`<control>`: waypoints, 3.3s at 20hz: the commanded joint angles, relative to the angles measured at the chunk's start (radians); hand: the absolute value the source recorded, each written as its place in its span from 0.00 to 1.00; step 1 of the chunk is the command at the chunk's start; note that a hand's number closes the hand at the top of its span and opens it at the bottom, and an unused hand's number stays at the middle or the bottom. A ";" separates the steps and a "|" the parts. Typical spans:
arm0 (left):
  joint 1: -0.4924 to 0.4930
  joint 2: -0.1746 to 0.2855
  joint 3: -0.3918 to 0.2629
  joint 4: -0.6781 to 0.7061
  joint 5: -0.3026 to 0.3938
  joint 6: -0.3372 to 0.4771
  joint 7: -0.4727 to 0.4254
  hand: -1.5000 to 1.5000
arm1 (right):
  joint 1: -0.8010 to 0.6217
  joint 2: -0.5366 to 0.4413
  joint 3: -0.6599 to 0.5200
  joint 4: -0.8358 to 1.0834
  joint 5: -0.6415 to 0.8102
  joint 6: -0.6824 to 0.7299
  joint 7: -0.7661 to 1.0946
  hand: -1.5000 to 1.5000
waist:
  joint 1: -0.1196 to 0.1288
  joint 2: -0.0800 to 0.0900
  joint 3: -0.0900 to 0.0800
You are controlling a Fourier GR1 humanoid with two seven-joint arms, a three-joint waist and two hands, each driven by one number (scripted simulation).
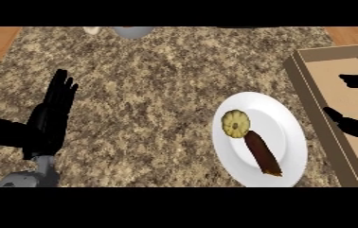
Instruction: Pick the sweet potato from the plate and place it in the cardboard box
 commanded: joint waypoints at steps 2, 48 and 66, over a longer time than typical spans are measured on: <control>-0.014 -0.011 -0.002 0.028 0.024 -0.031 0.036 0.50 | 0.086 -0.108 0.012 -0.038 0.077 0.093 -0.082 0.00 | 0.018 -0.001 0.000; -0.029 -0.135 0.039 -0.042 -0.089 -0.070 0.111 0.50 | 0.075 0.145 0.347 -0.499 0.351 0.605 0.777 0.00 | 0.028 0.000 0.000; -0.020 -0.127 0.112 -0.059 -0.096 -0.134 0.132 0.50 | 0.051 0.212 0.284 -0.364 0.514 0.663 0.648 0.00 | 0.029 0.000 0.000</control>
